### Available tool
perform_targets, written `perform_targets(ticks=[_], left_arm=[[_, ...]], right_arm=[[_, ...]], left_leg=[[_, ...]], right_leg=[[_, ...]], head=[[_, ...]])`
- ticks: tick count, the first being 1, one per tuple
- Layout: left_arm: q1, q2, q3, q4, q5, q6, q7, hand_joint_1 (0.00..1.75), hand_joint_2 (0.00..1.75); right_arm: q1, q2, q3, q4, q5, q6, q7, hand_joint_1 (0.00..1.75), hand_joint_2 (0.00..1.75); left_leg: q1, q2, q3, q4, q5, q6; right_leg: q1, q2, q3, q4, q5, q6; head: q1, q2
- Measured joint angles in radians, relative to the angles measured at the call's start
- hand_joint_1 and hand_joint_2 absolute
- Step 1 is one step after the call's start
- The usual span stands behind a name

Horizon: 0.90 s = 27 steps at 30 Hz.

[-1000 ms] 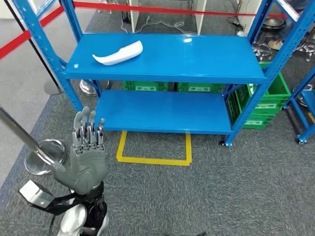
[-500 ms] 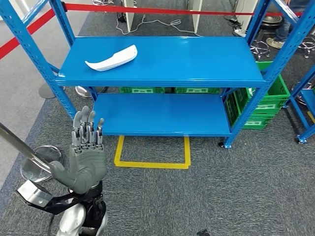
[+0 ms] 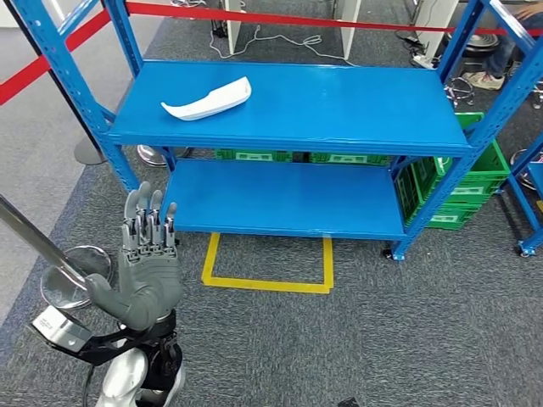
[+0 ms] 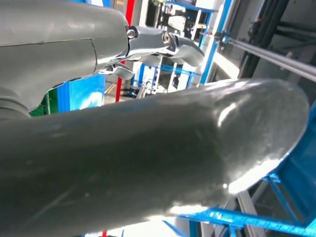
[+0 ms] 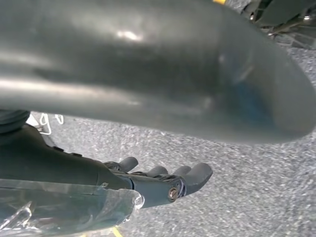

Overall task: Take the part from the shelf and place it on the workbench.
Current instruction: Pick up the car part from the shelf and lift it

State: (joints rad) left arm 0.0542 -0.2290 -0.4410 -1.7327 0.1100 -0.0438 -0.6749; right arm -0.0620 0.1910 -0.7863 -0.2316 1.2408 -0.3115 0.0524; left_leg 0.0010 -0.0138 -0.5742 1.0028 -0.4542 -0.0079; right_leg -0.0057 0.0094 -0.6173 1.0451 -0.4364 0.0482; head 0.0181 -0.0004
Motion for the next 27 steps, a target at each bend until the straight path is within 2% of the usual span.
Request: perform_targets(ticks=[3, 5, 6, 8, 9, 10, 11, 13, 14, 15, 16, 18, 20, 22, 23, 24, 25, 26, 27], left_arm=[[0.0, 0.001, 0.0, 0.0, 0.004, -0.01, -0.008, 0.0, 0.0], [-0.001, 0.001, 0.0, 0.0, 0.005, -0.011, -0.01, 0.0, 0.0], [-0.001, 0.001, 0.0, 0.0, 0.006, -0.011, -0.011, 0.0, 0.0], [0.0, 0.002, 0.0, 0.0, 0.006, -0.012, -0.011, 0.0, 0.0], [0.0, 0.003, 0.001, 0.0, 0.006, -0.012, -0.011, 0.0, 0.0], [0.0, 0.003, 0.001, 0.0, 0.006, -0.012, -0.011, 0.0, 0.0], [0.001, 0.003, 0.001, 0.0, 0.006, -0.012, -0.011, 0.0, 0.0], [0.0, 0.003, 0.0, 0.0, 0.006, -0.012, -0.011, 0.0, 0.0], [0.0, 0.003, 0.0, 0.0, 0.006, -0.012, -0.011, 0.0, 0.0], [0.0, 0.002, 0.001, 0.0, 0.006, -0.012, -0.011, 0.0, 0.0], [0.0, 0.002, 0.001, 0.0, 0.006, -0.011, -0.01, 0.0, 0.0], [0.0, 0.001, 0.001, 0.0, 0.006, -0.01, -0.009, 0.0, 0.0], [0.0, -0.001, 0.002, 0.0, 0.005, -0.009, -0.009, 0.0, 0.0], [0.0, -0.001, 0.002, 0.0, 0.004, -0.007, -0.009, 0.0, 0.0], [0.0, -0.001, 0.002, 0.0, 0.003, -0.007, -0.009, 0.0, 0.0], [0.0, -0.001, 0.002, 0.0, 0.002, -0.007, -0.009, 0.0, 0.0], [0.0, -0.001, 0.002, 0.0, 0.0, -0.008, -0.01, 0.0, 0.0], [0.0, -0.001, 0.002, 0.0, -0.003, -0.009, -0.012, 0.0, 0.0], [0.0, -0.001, 0.002, 0.0, -0.005, -0.011, -0.014, 0.0, 0.0]], right_arm=[[0.0, 0.002, 0.0, 0.0, 0.001, 0.001, 0.0, 0.0, 0.0], [0.0, 0.002, 0.0, 0.0, 0.001, 0.001, 0.0, 0.0, 0.0], [-0.001, 0.002, 0.0, 0.0, 0.001, 0.001, 0.0, 0.0, 0.0], [-0.002, 0.002, 0.0, 0.0, 0.001, 0.001, 0.0, 0.0, 0.0], [-0.001, 0.002, 0.0, 0.0, 0.001, 0.001, 0.0, 0.0, 0.0], [-0.001, 0.002, 0.0, 0.0, 0.001, 0.001, 0.0, 0.0, 0.0], [0.0, 0.002, 0.0, 0.0, 0.001, 0.001, 0.0, 0.0, 0.0], [0.001, 0.003, 0.0, 0.0, 0.001, 0.001, 0.0, 0.0, 0.0], [0.002, 0.003, 0.0, 0.0, 0.001, 0.001, 0.0, 0.0, 0.0], [0.002, 0.004, 0.0, 0.0, 0.001, 0.0, 0.0, 0.0, 0.0], [0.002, 0.004, 0.0, 0.0, 0.001, 0.0, 0.0, 0.0, 0.0], [0.002, 0.004, -0.001, 0.0, 0.001, -0.001, 0.001, 0.0, 0.0], [0.002, 0.004, -0.001, 0.0, 0.001, -0.001, 0.002, 0.0, 0.0], [0.001, 0.004, -0.001, 0.0, 0.001, -0.001, 0.003, 0.0, 0.0], [0.002, 0.004, -0.001, 0.0, 0.001, -0.001, 0.003, 0.0, 0.0], [0.003, 0.004, -0.001, 0.0, 0.001, 0.0, 0.003, 0.0, 0.0], [0.004, 0.003, -0.001, 0.0, 0.002, 0.0, 0.003, 0.0, 0.0], [0.006, 0.003, -0.001, 0.0, 0.002, 0.001, 0.003, 0.0, 0.0], [0.006, 0.003, -0.001, 0.0, 0.003, 0.001, 0.003, 0.0, 0.0]], left_leg=[[0.0, 0.0, 0.002, -0.002, -0.004, -0.016], [0.001, 0.001, -0.012, 0.032, -0.027, -0.027], [0.001, 0.002, -0.034, 0.078, -0.052, -0.031], [0.001, 0.002, -0.107, 0.213, -0.11, -0.036], [0.001, 0.002, -0.137, 0.263, -0.121, -0.036], [0.001, 0.002, -0.154, 0.283, -0.113, -0.036], [0.002, 0.003, -0.148, 0.261, -0.085, -0.035], [0.001, 0.005, -0.093, 0.143, -0.011, -0.029], [0.002, 0.006, -0.06, 0.079, 0.012, -0.025], [0.001, 0.007, -0.036, 0.035, 0.022, -0.021], [0.001, 0.006, -0.024, 0.014, 0.021, -0.016], [0.0, 0.004, -0.02, 0.006, 0.015, -0.006], [0.003, 0.003, -0.013, 0.003, 0.011, 0.006], [0.004, 0.005, -0.006, 0.001, 0.005, 0.016], [0.004, 0.005, -0.003, 0.001, 0.001, 0.02], [0.003, 0.004, 0.0, 0.001, -0.004, 0.022], [0.002, 0.002, 0.005, 0.001, -0.011, 0.023], [0.002, 0.001, 0.013, 0.001, -0.019, 0.023], [0.002, -0.001, 0.024, 0.001, -0.029, 0.022]], right_leg=[[0.002, 0.003, 0.009, -0.013, -0.002, -0.017], [0.0, 0.002, 0.014, -0.017, -0.002, -0.029], [-0.002, 0.001, 0.016, -0.018, -0.003, -0.033], [-0.003, 0.0, 0.018, -0.018, -0.006, -0.038], [-0.003, 0.0, 0.019, -0.018, -0.009, -0.04], [-0.003, 0.001, 0.021, -0.018, -0.014, -0.041], [-0.003, 0.003, 0.025, -0.018, -0.02, -0.041], [-0.003, 0.006, 0.039, -0.018, -0.034, -0.037], [-0.001, 0.006, 0.046, -0.016, -0.038, -0.032], [0.001, 0.006, 0.051, -0.015, -0.04, -0.025], [0.003, 0.006, 0.055, -0.015, -0.041, -0.019], [0.003, 0.005, 0.06, -0.02, -0.044, -0.009], [0.002, 0.002, 0.049, 0.005, -0.064, 0.001], [0.002, -0.001, -0.004, 0.111, -0.111, 0.007], [0.002, -0.001, -0.044, 0.182, -0.135, 0.009], [0.002, -0.001, -0.08, 0.239, -0.147, 0.01], [0.002, -0.001, -0.103, 0.264, -0.139, 0.01], [0.002, -0.001, -0.107, 0.251, -0.11, 0.009], [0.002, -0.002, -0.092, 0.202, -0.067, 0.008]], head=[[-0.002, 0.0], [-0.005, 0.0], [-0.007, 0.0], [-0.009, 0.0], [-0.009, 0.0], [-0.009, 0.0], [-0.009, 0.0], [-0.01, 0.0], [-0.01, 0.0], [-0.01, 0.0], [-0.009, 0.0], [-0.008, 0.0], [-0.004, 0.0], [0.002, 0.0], [0.004, 0.0], [0.004, 0.0], [0.005, 0.0], [0.006, 0.0], [0.006, 0.0]])
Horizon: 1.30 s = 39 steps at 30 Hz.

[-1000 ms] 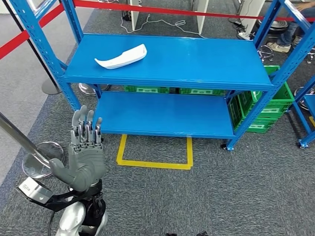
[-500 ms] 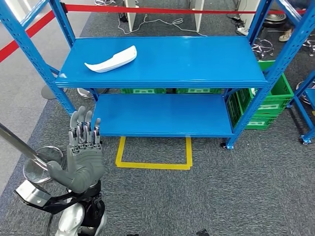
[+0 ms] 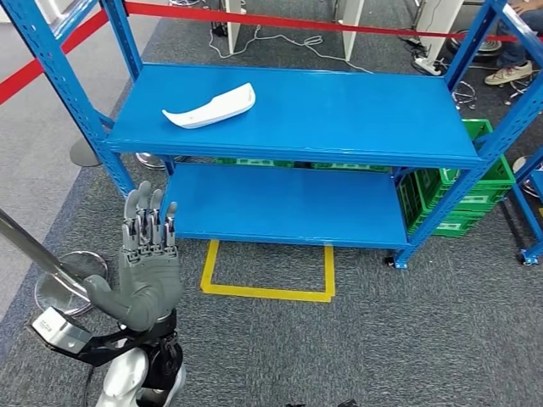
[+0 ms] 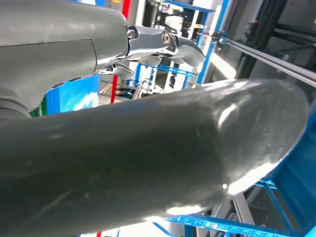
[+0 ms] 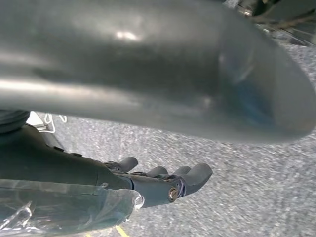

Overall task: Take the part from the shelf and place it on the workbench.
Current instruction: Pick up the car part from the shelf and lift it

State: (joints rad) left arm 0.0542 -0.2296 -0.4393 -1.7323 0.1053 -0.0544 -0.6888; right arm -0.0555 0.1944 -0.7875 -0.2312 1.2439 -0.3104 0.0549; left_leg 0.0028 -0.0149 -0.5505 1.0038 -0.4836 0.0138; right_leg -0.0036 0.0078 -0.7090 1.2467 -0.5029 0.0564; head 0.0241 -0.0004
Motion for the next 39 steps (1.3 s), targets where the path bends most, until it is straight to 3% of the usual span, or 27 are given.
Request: perform_targets(ticks=[2, 3, 8, 10, 12, 13, 14, 15, 17, 18, 19, 22, 24, 27, 28, 29, 30, 32, 33, 35, 39], left_arm=[[0.0, 0.0, 0.0, 0.0, -0.002, -0.002, -0.002, 0.0, 0.0], [0.0, 0.0, 0.0, 0.0, -0.003, -0.002, -0.003, 0.0, 0.0], [0.0, 0.0, 0.0, 0.0, -0.001, 0.001, -0.003, 0.0, 0.0], [0.0, 0.001, 0.001, 0.0, -0.001, 0.002, -0.003, 0.0, 0.0], [0.0, 0.001, 0.002, 0.0, 0.0, 0.003, -0.003, 0.0, 0.0], [0.001, 0.002, 0.003, 0.0, 0.001, 0.004, -0.003, 0.0, 0.0], [0.001, 0.002, 0.004, 0.0, 0.002, 0.005, -0.003, 0.0, 0.0], [0.001, 0.002, 0.004, 0.0, 0.002, 0.006, -0.003, 0.0, 0.0], [0.001, 0.002, 0.004, 0.0, 0.003, 0.008, -0.003, 0.0, 0.0], [0.001, 0.001, 0.004, 0.0, 0.004, 0.009, -0.003, 0.0, 0.0], [0.001, 0.001, 0.004, 0.0, 0.005, 0.01, -0.003, 0.0, 0.0], [0.002, -0.001, 0.004, 0.0, 0.009, 0.012, -0.003, 0.0, 0.0], [0.002, -0.002, 0.004, 0.0, 0.009, 0.01, -0.003, 0.0, 0.0], [0.002, -0.002, 0.003, 0.0, 0.009, 0.003, -0.005, 0.0, 0.0], [0.002, -0.002, 0.003, 0.0, 0.009, 0.002, -0.006, 0.0, 0.0], [0.002, -0.002, 0.003, 0.0, 0.009, 0.001, -0.006, 0.0, 0.0], [0.002, -0.002, 0.003, 0.0, 0.009, 0.001, -0.006, 0.0, 0.0], [0.002, -0.002, 0.003, 0.0, 0.01, 0.001, -0.007, 0.0, 0.0], [0.002, -0.002, 0.003, 0.0, 0.01, 0.001, -0.007, 0.0, 0.0], [0.002, -0.002, 0.003, 0.0, 0.011, 0.002, -0.008, 0.0, 0.0], [0.001, -0.001, 0.003, 0.0, 0.011, 0.003, -0.009, 0.0, 0.0]], right_arm=[[0.001, 0.0, 0.0, 0.001, 0.002, 0.001, 0.0, 0.0, 0.0], [0.0, 0.0, 0.0, 0.001, 0.002, 0.001, 0.0, 0.0, 0.0], [0.0, 0.0, -0.002, 0.002, 0.003, 0.0, 0.0, 0.0, 0.0], [-0.001, 0.0, -0.003, 0.002, 0.003, 0.0, 0.0, 0.0, 0.0], [-0.003, 0.0, -0.004, 0.002, 0.004, 0.0, 0.0, 0.0, 0.0], [-0.002, 0.0, -0.005, 0.002, 0.004, 0.0, 0.001, 0.0, 0.0], [-0.002, 0.0, -0.005, 0.002, 0.005, 0.0, 0.001, 0.0, 0.0], [-0.001, 0.0, -0.005, 0.002, 0.005, 0.0, 0.002, 0.0, 0.0], [-0.001, 0.001, -0.005, 0.002, 0.006, -0.001, 0.003, 0.0, 0.0], [-0.001, 0.001, -0.005, 0.002, 0.006, -0.001, 0.003, 0.0, 0.0], [-0.002, 0.001, -0.006, 0.002, 0.006, -0.001, 0.003, 0.0, 0.0], [-0.003, 0.001, -0.006, 0.002, 0.007, -0.003, 0.003, 0.0, 0.0], [-0.005, 0.001, -0.006, 0.002, 0.008, -0.002, 0.003, 0.0, 0.0], [-0.006, 0.001, -0.007, 0.002, 0.009, 0.0, 0.003, 0.0, 0.0], [-0.003, 0.001, -0.007, 0.002, 0.01, 0.0, 0.003, 0.0, 0.0], [0.0, 0.001, -0.008, 0.002, 0.01, 0.0, 0.003, 0.0, 0.0], [0.003, 0.001, -0.008, 0.002, 0.01, 0.0, 0.003, 0.0, 0.0], [0.003, 0.001, -0.009, 0.003, 0.011, 0.0, 0.003, 0.0, 0.0], [0.002, 0.001, -0.009, 0.003, 0.012, -0.001, 0.003, 0.0, 0.0], [0.0, 0.001, -0.009, 0.004, 0.013, -0.001, 0.003, 0.0, 0.0], [-0.001, 0.001, -0.009, 0.004, 0.014, -0.002, 0.003, 0.0, 0.0]], left_leg=[[-0.002, -0.001, 0.022, 0.001, -0.018, -0.007], [-0.003, -0.001, 0.029, 0.002, -0.022, -0.011], [-0.004, 0.002, 0.034, 0.011, -0.04, -0.039], [-0.003, 0.003, -0.017, 0.105, -0.079, -0.049], [-0.001, 0.003, -0.107, 0.236, -0.116, -0.055], [0.0, 0.004, -0.139, 0.271, -0.111, -0.056], [0.001, 0.004, -0.155, 0.272, -0.086, -0.057], [0.002, 0.004, -0.15, 0.237, -0.043, -0.058], [0.004, 0.007, -0.11, 0.117, 0.047, -0.059], [0.005, 0.008, -0.089, 0.066, 0.068, -0.056], [0.005, 0.008, -0.076, 0.035, 0.073, -0.051], [0.005, 0.005, -0.067, 0.015, 0.059, -0.029], [0.007, 0.004, -0.063, 0.012, 0.051, -0.016], [0.004, 0.003, -0.051, 0.011, 0.029, -0.001], [0.003, 0.004, -0.042, 0.011, 0.026, 0.0], [0.002, 0.004, -0.032, 0.012, 0.024, -0.001], [0.001, 0.004, -0.022, 0.012, 0.021, -0.002], [0.001, 0.0, -0.003, 0.013, 0.008, -0.008], [-0.001, -0.001, 0.002, 0.014, 0.002, -0.012], [-0.003, -0.003, 0.004, 0.012, -0.003, -0.022], [0.002, 0.0, -0.003, 0.031, -0.025, -0.046]], right_leg=[[0.001, -0.001, 0.057, -0.127, 0.066, -0.002], [0.002, -0.002, 0.08, -0.17, 0.075, -0.005], [0.002, -0.001, 0.112, -0.212, 0.054, -0.031], [-0.002, -0.002, 0.125, -0.219, 0.048, -0.041], [-0.004, -0.002, 0.133, -0.22, 0.04, -0.046], [-0.004, -0.001, 0.137, -0.22, 0.035, -0.046], [-0.005, 0.0, 0.144, -0.22, 0.03, -0.045], [-0.007, 0.001, 0.153, -0.22, 0.024, -0.043], [-0.007, 0.004, 0.171, -0.219, 0.008, -0.033], [-0.006, 0.006, 0.174, -0.217, 0.001, -0.027], [-0.004, 0.006, 0.175, -0.217, -0.005, -0.021], [-0.003, 0.003, 0.18, -0.224, -0.013, -0.005], [-0.003, 0.001, 0.162, -0.18, -0.039, 0.003], [-0.004, 0.0, 0.047, 0.016, -0.103, 0.007], [-0.004, 0.0, 0.014, 0.063, -0.106, 0.007], [-0.003, 0.0, -0.002, 0.073, -0.089, 0.006], [-0.003, 0.0, 0.001, 0.042, -0.054, 0.004], [-0.003, 0.0, 0.044, -0.088, 0.034, -0.001], [-0.002, 0.0, 0.066, -0.145, 0.061, -0.004], [0.001, 0.002, 0.085, -0.192, 0.071, -0.01], [-0.002, 0.002, 0.096, -0.21, 0.068, -0.033]], head=[[0.001, 0.0], [0.001, 0.0], [-0.007, 0.0], [-0.012, 0.0], [-0.014, 0.0], [-0.015, 0.0], [-0.014, 0.0], [-0.014, 0.0], [-0.015, 0.0], [-0.017, 0.0], [-0.017, 0.0], [-0.012, 0.0], [-0.008, 0.0], [-0.003, 0.0], [-0.003, 0.0], [-0.003, 0.0], [-0.003, 0.0], [-0.003, 0.0], [-0.003, 0.0], [-0.004, 0.0], [-0.009, 0.0]])
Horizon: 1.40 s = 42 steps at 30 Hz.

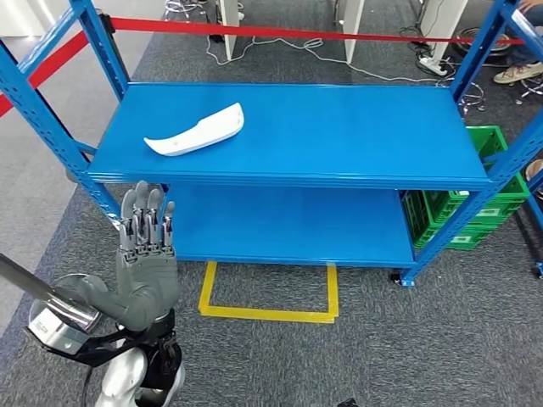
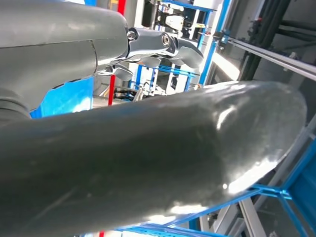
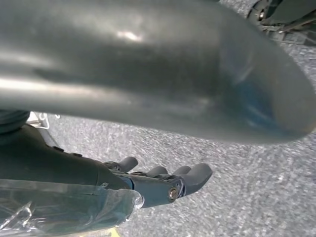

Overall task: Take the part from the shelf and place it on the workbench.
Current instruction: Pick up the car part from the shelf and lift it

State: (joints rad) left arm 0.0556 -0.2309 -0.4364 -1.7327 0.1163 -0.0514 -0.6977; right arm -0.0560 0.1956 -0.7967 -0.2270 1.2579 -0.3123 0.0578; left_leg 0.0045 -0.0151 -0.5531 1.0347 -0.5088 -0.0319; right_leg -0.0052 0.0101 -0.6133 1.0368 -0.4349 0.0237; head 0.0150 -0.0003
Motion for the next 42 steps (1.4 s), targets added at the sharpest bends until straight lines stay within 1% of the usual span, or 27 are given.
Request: perform_targets(ticks=[1, 3, 4, 5, 6, 8, 9, 11, 14, 15, 17, 19, 20, 21, 22, 23, 24, 26, 27, 30, 32, 34, 35, 36, 39, 41, 42], left_arm=[[0.0, 0.0, 0.0, 0.0, 0.0, 0.0, 0.0, 0.0, 0.0], [0.0, 0.001, 0.001, 0.0, 0.0, 0.004, 0.0, 0.0, 0.0], [0.001, 0.002, 0.002, 0.0, 0.0, 0.008, 0.0, 0.0, 0.0], [0.001, 0.002, 0.003, 0.0, 0.0, 0.014, 0.0, 0.0, 0.0], [0.001, 0.002, 0.004, 0.0, 0.0, 0.019, 0.0, 0.0, 0.0], [0.002, 0.001, 0.006, -0.003, 0.0, 0.021, 0.0, 0.0, 0.0], [0.002, 0.001, 0.007, -0.007, -0.001, 0.019, 0.0, 0.0, 0.0], [0.003, 0.0, 0.009, -0.015, -0.003, 0.013, -0.001, 0.0, 0.0], [0.007, -0.003, 0.017, -0.027, -0.006, 0.002, -0.001, 0.0, 0.0], [0.008, -0.004, 0.019, -0.031, -0.008, 0.0, -0.002, 0.0, 0.0], [0.009, -0.004, 0.023, -0.037, -0.01, -0.002, -0.002, 0.0, 0.0], [0.01, -0.004, 0.024, -0.038, -0.011, -0.002, -0.002, 0.0, 0.0], [0.01, -0.004, 0.025, -0.038, -0.011, -0.002, -0.002, 0.0, 0.0], [0.01, -0.004, 0.026, -0.038, -0.011, -0.002, -0.002, 0.0, 0.0], [0.011, -0.005, 0.027, -0.038, -0.01, -0.001, -0.002, 0.0, 0.0], [0.011, -0.005, 0.028, -0.038, -0.01, 0.0, -0.002, 0.0, 0.0], [0.012, -0.005, 0.029, -0.038, -0.009, 0.002, -0.002, 0.0, 0.0], [0.013, -0.005, 0.033, -0.038, -0.007, 0.007, -0.002, 0.0, 0.0], [0.014, -0.005, 0.035, -0.038, -0.006, 0.009, -0.002, 0.0, 0.0], [0.014, -0.005, 0.037, -0.04, -0.003, 0.01, -0.003, 0.0, 0.0], [0.014, -0.005, 0.037, -0.04, -0.003, 0.011, -0.003, 0.0, 0.0], [0.015, -0.005, 0.038, -0.04, -0.003, 0.011, -0.003, 0.0, 0.0], [0.015, -0.004, 0.039, -0.04, -0.003, 0.012, -0.003, 0.0, 0.0], [0.015, -0.004, 0.04, -0.04, -0.002, 0.012, -0.003, 0.0, 0.0], [0.015, -0.005, 0.04, -0.04, -0.001, 0.011, -0.003, 0.0, 0.0], [0.015, -0.005, 0.039, -0.04, 0.0, 0.01, -0.003, 0.0, 0.0], [0.015, -0.005, 0.039, -0.04, 0.0, 0.01, -0.003, 0.0, 0.0]], right_arm=[[-0.001, 0.0, 0.0, 0.0, 0.0, 0.0, 0.0, 0.0, 0.0], [-0.004, 0.0, 0.0, 0.0, 0.001, 0.0, 0.0, 0.0, 0.0], [-0.004, 0.0, 0.0, 0.0, 0.001, 0.0, 0.0, 0.0, 0.0], [-0.004, 0.0, 0.0, 0.0, 0.001, 0.0, 0.0, 0.0, 0.0], [-0.004, 0.0, 0.0, 0.0, 0.002, 0.0, 0.0, 0.0, 0.0], [-0.004, 0.0, 0.0, 0.0, 0.003, 0.0, 0.0, 0.0, 0.0], [-0.004, 0.0, 0.0, 0.0, 0.004, 0.0, -0.001, 0.0, 0.0], [-0.005, 0.0, 0.0, 0.0, 0.006, 0.001, -0.003, 0.0, 0.0], [-0.005, 0.001, 0.0, 0.0, 0.01, 0.002, -0.005, 0.0, 0.0], [-0.005, 0.001, 0.0, 0.0, 0.01, 0.002, -0.006, 0.0, 0.0], [-0.007, 0.001, 0.0, 0.001, 0.012, 0.003, -0.006, 0.0, 0.0], [-0.003, 0.001, 0.0, 0.001, 0.012, 0.003, -0.006, 0.0, 0.0], [0.0, 0.001, 0.0, 0.001, 0.012, 0.003, -0.006, 0.0, 0.0], [0.003, 0.001, 0.0, 0.001, 0.012, 0.003, -0.006, 0.0, 0.0], [0.006, 0.001, 0.0, 0.001, 0.012, 0.003, -0.006, 0.0, 0.0], [0.007, 0.001, 0.0, 0.001, 0.012, 0.003, -0.006, 0.0, 0.0], [0.008, 0.001, -0.001, 0.002, 0.012, 0.003, -0.005, 0.0, 0.0], [0.007, 0.002, -0.002, 0.004, 0.012, 0.003, -0.005, 0.0, 0.0], [0.005, 0.002, -0.003, 0.005, 0.013, 0.002, -0.004, 0.0, 0.0], [-0.006, 0.001, -0.006, 0.005, 0.014, 0.0, -0.002, 0.0, 0.0], [-0.011, 0.001, -0.008, 0.005, 0.016, -0.001, -0.002, 0.0, 0.0], [-0.011, 0.001, -0.012, 0.005, 0.016, -0.001, -0.001, 0.0, 0.0], [-0.009, 0.001, -0.013, 0.005, 0.016, -0.001, -0.001, 0.0, 0.0], [-0.008, 0.001, -0.015, 0.005, 0.016, -0.001, 0.0, 0.0, 0.0], [-0.008, 0.001, -0.015, 0.005, 0.017, 0.0, 0.0, 0.0, 0.0], [-0.007, 0.002, -0.016, 0.006, 0.017, 0.001, 0.0, 0.0, 0.0], [-0.007, 0.002, -0.016, 0.006, 0.017, 0.001, 0.0, 0.0, 0.0]], left_leg=[[0.001, 0.001, -0.021, 0.042, -0.022, -0.004], [0.001, 0.003, -0.093, 0.171, -0.075, -0.01], [0.001, 0.003, -0.126, 0.221, -0.086, -0.011], [0.001, 0.003, -0.144, 0.24, -0.079, -0.011], [0.001, 0.003, -0.143, 0.223, -0.053, -0.01], [0.001, 0.006, -0.093, 0.106, 0.026, -0.006], [0.0, 0.007, -0.063, 0.042, 0.047, -0.002], [-0.001, 0.007, -0.029, -0.032, 0.048, 0.009], [-0.001, 0.001, -0.003, -0.053, 0.036, 0.028], [-0.001, 0.0, 0.009, -0.054, 0.033, 0.035], [-0.002, 0.003, 0.033, -0.054, 0.023, 0.044], [-0.003, 0.004, 0.056, -0.054, 0.005, 0.048], [-0.003, 0.002, 0.07, -0.054, -0.006, 0.048], [-0.003, 0.001, 0.086, -0.054, -0.018, 0.047], [-0.003, 0.0, 0.105, -0.054, -0.03, 0.044], [-0.002, -0.001, 0.124, -0.055, -0.044, 0.041], [-0.003, -0.002, 0.144, -0.053, -0.058, 0.037], [-0.001, -0.004, 0.178, -0.062, -0.085, 0.026], [0.001, -0.004, 0.19, -0.062, -0.088, 0.018], [0.006, -0.002, 0.188, -0.024, -0.084, 0.002], [0.006, 0.001, 0.135, 0.065, -0.127, -0.004], [0.006, 0.002, 0.053, 0.175, -0.188, -0.008], [0.006, 0.002, 0.021, 0.204, -0.198, -0.009], [0.006, 0.002, 0.003, 0.205, -0.185, -0.009], [0.004, 0.006, 0.02, 0.061, -0.054, 0.001], [0.0, 0.011, 0.033, -0.018, -0.013, 0.008], [-0.002, 0.012, 0.031, -0.031, -0.009, 0.011]], right_leg=[[-0.002, -0.001, 0.005, -0.004, -0.001, -0.005], [-0.002, -0.002, 0.009, -0.006, -0.005, -0.011], [-0.002, -0.003, 0.01, -0.006, -0.007, -0.013], [-0.002, -0.002, 0.012, -0.006, -0.009, -0.013], [-0.002, -0.001, 0.015, -0.006, -0.011, -0.013], [-0.002, 0.002, 0.024, -0.006, -0.019, -0.008], [-0.001, 0.003, 0.028, -0.006, -0.026, -0.003], [0.002, 0.004, 0.037, -0.011, -0.039, 0.01], [0.001, 0.001, 0.057, -0.011, -0.038, 0.028], [0.0, -0.001, 0.05, 0.01, -0.046, 0.032], [-0.001, -0.002, -0.004, 0.111, -0.084, 0.036], [-0.001, -0.002, -0.091, 0.234, -0.126, 0.04], [-0.001, -0.002, -0.124, 0.262, -0.138, 0.042], [-0.002, -0.002, -0.141, 0.254, -0.138, 0.043], [-0.004, -0.002, -0.142, 0.214, -0.12, 0.043], [-0.005, -0.002, -0.134, 0.154, -0.076, 0.042], [-0.005, -0.004, -0.123, 0.092, -0.013, 0.038], [0.002, -0.007, -0.097, 0.022, 0.075, 0.025], [0.007, -0.007, -0.087, 0.014, 0.089, 0.017], [0.011, -0.001, -0.067, 0.007, 0.078, -0.008], [0.009, 0.0, -0.061, 0.002, 0.074, -0.02], [0.008, 0.0, -0.061, 0.001, 0.069, -0.024], [0.009, 0.0, -0.061, 0.001, 0.068, -0.025], [0.009, 0.0, -0.06, 0.001, 0.066, -0.025], [0.01, 0.003, -0.056, 0.002, 0.066, -0.02], [0.011, 0.003, -0.059, 0.001, 0.07, -0.009], [0.012, 0.003, -0.06, -0.001, 0.072, -0.003]], head=[[-0.002, 0.0], [-0.004, 0.0], [-0.004, 0.0], [-0.004, 0.0], [-0.004, 0.0], [-0.004, 0.0], [-0.004, 0.0], [-0.004, 0.0], [-0.001, 0.0], [0.001, 0.0], [0.004, 0.0], [0.006, 0.0], [0.006, 0.0], [0.006, 0.0], [0.006, 0.0], [0.006, 0.0], [0.006, 0.0], [0.004, 0.0], [0.004, 0.0], [0.005, 0.0], [0.003, 0.0], [0.003, 0.0], [0.003, 0.0], [0.003, 0.0], [0.003, 0.0], [0.004, 0.0], [0.004, 0.0]])
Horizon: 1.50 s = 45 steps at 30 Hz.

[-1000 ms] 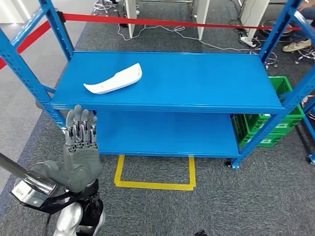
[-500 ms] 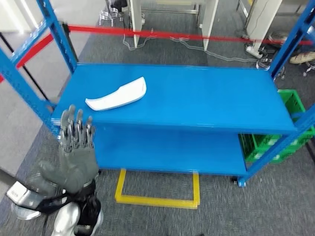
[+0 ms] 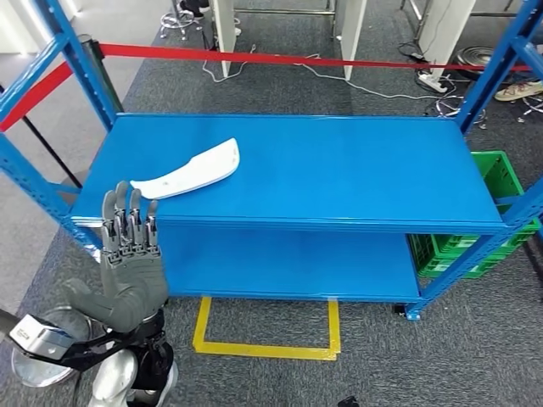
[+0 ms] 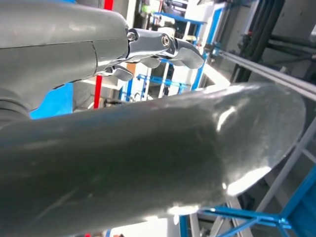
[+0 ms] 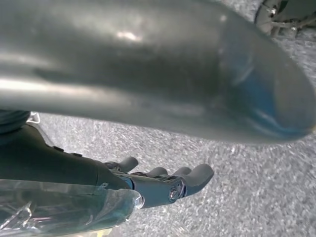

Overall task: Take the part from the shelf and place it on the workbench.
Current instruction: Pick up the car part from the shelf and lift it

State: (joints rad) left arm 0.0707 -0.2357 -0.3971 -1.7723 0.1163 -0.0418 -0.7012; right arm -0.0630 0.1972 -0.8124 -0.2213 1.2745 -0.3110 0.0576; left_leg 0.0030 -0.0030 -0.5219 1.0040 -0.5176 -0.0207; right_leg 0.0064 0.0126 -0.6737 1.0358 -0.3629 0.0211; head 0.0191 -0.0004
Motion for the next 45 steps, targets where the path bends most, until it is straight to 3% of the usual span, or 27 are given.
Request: perform_targets(ticks=[2, 4, 7, 8, 9, 10, 12, 14, 17, 19, 20, 22, 23, 24, 25, 26, 28, 29, 31, 34, 35, 37, 39, 40, 41, 43, 45], left_arm=[[0.0, 0.0, -0.001, 0.0, 0.001, 0.0, 0.0, 0.0, 0.0], [0.0, -0.001, -0.002, 0.001, 0.003, 0.0, 0.0, 0.0, 0.0], [-0.001, -0.001, -0.005, 0.002, 0.005, 0.002, 0.0, 0.0, 0.0], [-0.001, 0.0, -0.005, 0.003, 0.006, 0.002, 0.0, 0.0, 0.0], [-0.001, 0.0, -0.006, 0.003, 0.006, 0.003, 0.0, 0.0, 0.0], [-0.001, 0.0, -0.006, 0.004, 0.006, 0.003, 0.0, 0.0, 0.0], [-0.002, 0.0, -0.008, 0.004, 0.007, 0.004, 0.0, 0.0, 0.0], [-0.002, 0.0, -0.01, 0.004, 0.009, 0.009, 0.0, 0.0, 0.0], [-0.003, 0.001, -0.012, 0.005, 0.012, 0.021, 0.0, 0.0, 0.0], [-0.003, 0.001, -0.013, 0.004, 0.013, 0.026, 0.0, 0.0, 0.0], [-0.003, 0.001, -0.013, 0.004, 0.014, 0.026, 0.0, 0.0, 0.0], [-0.003, 0.002, -0.013, 0.004, 0.014, 0.026, 0.0, 0.0, 0.0], [-0.003, 0.002, -0.013, 0.004, 0.016, 0.025, 0.0, 0.0, 0.0], [-0.003, 0.003, -0.012, 0.004, 0.019, 0.023, 0.0, 0.0, 0.0], [-0.003, 0.003, -0.012, 0.004, 0.023, 0.021, 0.0, 0.0, 0.0], [-0.003, 0.003, -0.012, 0.004, 0.027, 0.017, 0.0, 0.0, 0.0], [-0.003, 0.002, -0.011, 0.004, 0.03, 0.01, 0.0, 0.0, 0.0], [-0.003, 0.002, -0.011, 0.004, 0.031, 0.007, 0.0, 0.0, 0.0], [-0.003, 0.002, -0.011, 0.004, 0.036, 0.002, 0.0, 0.0, 0.0], [-0.003, 0.0, -0.01, 0.004, 0.046, 0.0, 0.009, 0.0, 0.0], [-0.003, 0.0, -0.01, 0.005, 0.048, 0.001, 0.014, 0.0, 0.0], [-0.003, 0.0, -0.008, 0.008, 0.052, 0.004, 0.02, 0.0, 0.0], [-0.003, 0.0, -0.007, 0.011, 0.058, 0.002, 0.022, 0.0, 0.0], [-0.003, 0.0, -0.007, 0.012, 0.061, -0.001, 0.022, 0.0, 0.0], [-0.003, 0.0, -0.007, 0.012, 0.062, -0.005, 0.021, 0.0, 0.0], [-0.003, 0.0, -0.007, 0.013, 0.062, -0.011, 0.018, 0.0, 0.0], [-0.003, 0.0, -0.008, 0.013, 0.061, -0.014, 0.014, 0.0, 0.0]], right_arm=[[0.001, 0.0, 0.0, 0.0, 0.0, 0.0, 0.0, 0.0, 0.0], [0.001, 0.0, -0.001, 0.0, -0.001, 0.0, 0.001, 0.0, 0.0], [0.002, 0.0, -0.002, 0.0, -0.002, 0.0, 0.002, 0.0, 0.0], [0.003, 0.0, -0.004, 0.0, -0.003, 0.0, 0.002, 0.0, 0.0], [0.003, 0.0, -0.005, 0.0, -0.003, 0.0, 0.003, 0.0, 0.0], [0.004, 0.0, -0.006, 0.0, -0.003, 0.0, 0.003, 0.0, 0.0], [0.003, 0.0, -0.008, 0.001, -0.004, 0.0, 0.003, 0.0, 0.0], [0.002, 0.002, -0.008, 0.001, -0.004, 0.001, 0.003, 0.0, 0.0], [0.0, 0.004, -0.009, 0.002, -0.002, 0.001, 0.004, 0.0, 0.0], [0.0, 0.004, -0.01, 0.002, 0.001, 0.0, 0.004, 0.0, 0.0], [-0.001, 0.004, -0.01, 0.002, 0.002, 0.0, 0.004, 0.0, 0.0], [-0.003, 0.004, -0.01, 0.002, 0.003, 0.0, 0.004, 0.0, 0.0], [-0.003, 0.004, -0.01, 0.002, 0.004, 0.0, 0.004, 0.0, 0.0], [-0.003, 0.004, -0.01, 0.002, 0.004, 0.0, 0.004, 0.0, 0.0], [-0.003, 0.004, -0.01, 0.002, 0.005, 0.0, 0.004, 0.0, 0.0], [-0.003, 0.004, -0.011, 0.002, 0.006, 0.0, 0.004, 0.0, 0.0], [-0.003, 0.004, -0.011, 0.002, 0.008, 0.001, 0.004, 0.0, 0.0], [-0.003, 0.004, -0.011, 0.002, 0.009, 0.001, 0.004, 0.0, 0.0], [-0.003, 0.004, -0.011, 0.002, 0.01, 0.002, 0.004, 0.0, 0.0], [-0.002, 0.004, -0.013, 0.002, 0.01, 0.002, 0.004, 0.0, 0.0], [-0.002, 0.004, -0.014, 0.002, 0.01, 0.002, 0.004, 0.0, 0.0], [-0.002, 0.004, -0.016, 0.002, 0.009, 0.002, 0.004, 0.0, 0.0], [-0.001, 0.004, -0.019, 0.002, 0.007, 0.002, 0.005, 0.0, 0.0], [-0.001, 0.004, -0.021, 0.002, 0.007, 0.002, 0.005, 0.0, 0.0], [-0.001, 0.004, -0.023, 0.002, 0.007, 0.002, 0.006, 0.0, 0.0], [-0.002, 0.004, -0.025, 0.002, 0.007, 0.002, 0.006, 0.0, 0.0], [-0.004, 0.004, -0.026, 0.002, 0.008, 0.003, 0.006, 0.0, 0.0]], left_leg=[[0.001, -0.001, 0.0, -0.007, 0.016, 0.01], [0.004, 0.0, 0.004, -0.014, 0.028, 0.02], [0.005, 0.002, 0.006, -0.016, 0.029, 0.027], [0.005, 0.002, 0.007, -0.016, 0.027, 0.027], [0.006, 0.001, 0.009, -0.015, 0.025, 0.026], [0.007, 0.0, 0.012, -0.015, 0.022, 0.025], [0.009, -0.002, 0.022, -0.014, 0.011, 0.016], [0.006, -0.004, 0.028, -0.013, 0.001, 0.004], [0.005, -0.004, 0.033, -0.018, -0.005, -0.009], [0.007, -0.003, 0.024, 0.01, -0.025, -0.018], [0.007, -0.003, 0.0, 0.056, -0.047, -0.021], [0.006, -0.003, -0.081, 0.195, -0.099, -0.023], [0.006, -0.003, -0.121, 0.253, -0.111, -0.022], [0.006, -0.003, -0.147, 0.28, -0.103, -0.021], [0.006, -0.002, -0.153, 0.27, -0.075, -0.019], [0.006, -0.002, -0.142, 0.225, -0.033, -0.016], [0.006, -0.002, -0.096, 0.099, 0.046, -0.01], [0.006, -0.002, -0.078, 0.052, 0.064, -0.007], [0.004, -0.004, -0.067, 0.013, 0.066, 0.0], [0.007, -0.006, -0.064, 0.008, 0.068, 0.017], [0.009, -0.005, -0.062, 0.006, 0.068, 0.021], [0.007, -0.004, -0.06, 0.005, 0.066, 0.027], [0.005, -0.004, -0.058, 0.006, 0.063, 0.03], [0.005, -0.004, -0.056, 0.006, 0.061, 0.03], [0.005, -0.005, -0.051, 0.006, 0.059, 0.029], [0.004, -0.006, -0.042, 0.007, 0.051, 0.022], [0.001, -0.007, -0.039, 0.008, 0.047, 0.012]], right_leg=[[-0.001, -0.002, -0.001, -0.004, 0.003, 0.013], [-0.003, -0.003, -0.016, 0.029, -0.022, 0.025], [-0.007, -0.004, -0.094, 0.21, -0.113, 0.039], [-0.008, -0.004, -0.116, 0.26, -0.129, 0.043], [-0.01, -0.004, -0.122, 0.274, -0.127, 0.045], [-0.012, -0.005, -0.108, 0.249, -0.107, 0.047], [-0.017, -0.005, -0.039, 0.123, -0.051, 0.051], [-0.018, -0.003, 0.015, 0.027, -0.033, 0.044], [-0.015, -0.001, 0.026, 0.011, -0.047, 0.019], [-0.016, -0.001, 0.033, 0.009, -0.053, 0.005], [-0.017, -0.002, 0.038, 0.007, -0.056, 0.0], [-0.017, -0.003, 0.043, 0.007, -0.061, -0.007], [-0.016, -0.003, 0.045, 0.007, -0.063, -0.009], [-0.016, -0.003, 0.048, 0.007, -0.066, -0.01], [-0.016, -0.002, 0.052, 0.007, -0.068, -0.009], [-0.016, 0.0, 0.057, 0.007, -0.071, -0.008], [-0.014, 0.003, 0.064, 0.009, -0.077, -0.001], [-0.012, 0.004, 0.065, 0.011, -0.08, 0.004], [-0.009, 0.004, 0.063, 0.009, -0.082, 0.016], [-0.011, 0.001, 0.057, 0.023, -0.096, 0.033], [-0.011, -0.001, 0.04, 0.058, -0.118, 0.037], [-0.012, -0.003, -0.019, 0.181, -0.178, 0.042], [-0.012, -0.003, -0.068, 0.274, -0.203, 0.044], [-0.012, -0.003, -0.069, 0.27, -0.188, 0.044], [-0.013, -0.004, -0.05, 0.226, -0.155, 0.044], [-0.013, -0.004, 0.017, 0.09, -0.091, 0.041], [-0.012, -0.002, 0.056, 0.016, -0.072, 0.033]], head=[[0.0, 0.0], [0.005, 0.0], [0.01, 0.0], [0.01, 0.0], [0.01, 0.0], [0.01, 0.0], [0.01, 0.0], [0.01, 0.0], [0.006, 0.0], [0.003, 0.0], [0.0, 0.0], [-0.003, 0.0], [-0.003, 0.0], [-0.003, 0.0], [-0.003, 0.0], [-0.003, 0.0], [-0.004, 0.0], [-0.004, 0.0], [-0.002, 0.0], [0.003, 0.0], [0.005, 0.0], [0.009, 0.0], [0.009, 0.0], [0.009, 0.0], [0.009, 0.0], [0.009, 0.0], [0.007, 0.0]])
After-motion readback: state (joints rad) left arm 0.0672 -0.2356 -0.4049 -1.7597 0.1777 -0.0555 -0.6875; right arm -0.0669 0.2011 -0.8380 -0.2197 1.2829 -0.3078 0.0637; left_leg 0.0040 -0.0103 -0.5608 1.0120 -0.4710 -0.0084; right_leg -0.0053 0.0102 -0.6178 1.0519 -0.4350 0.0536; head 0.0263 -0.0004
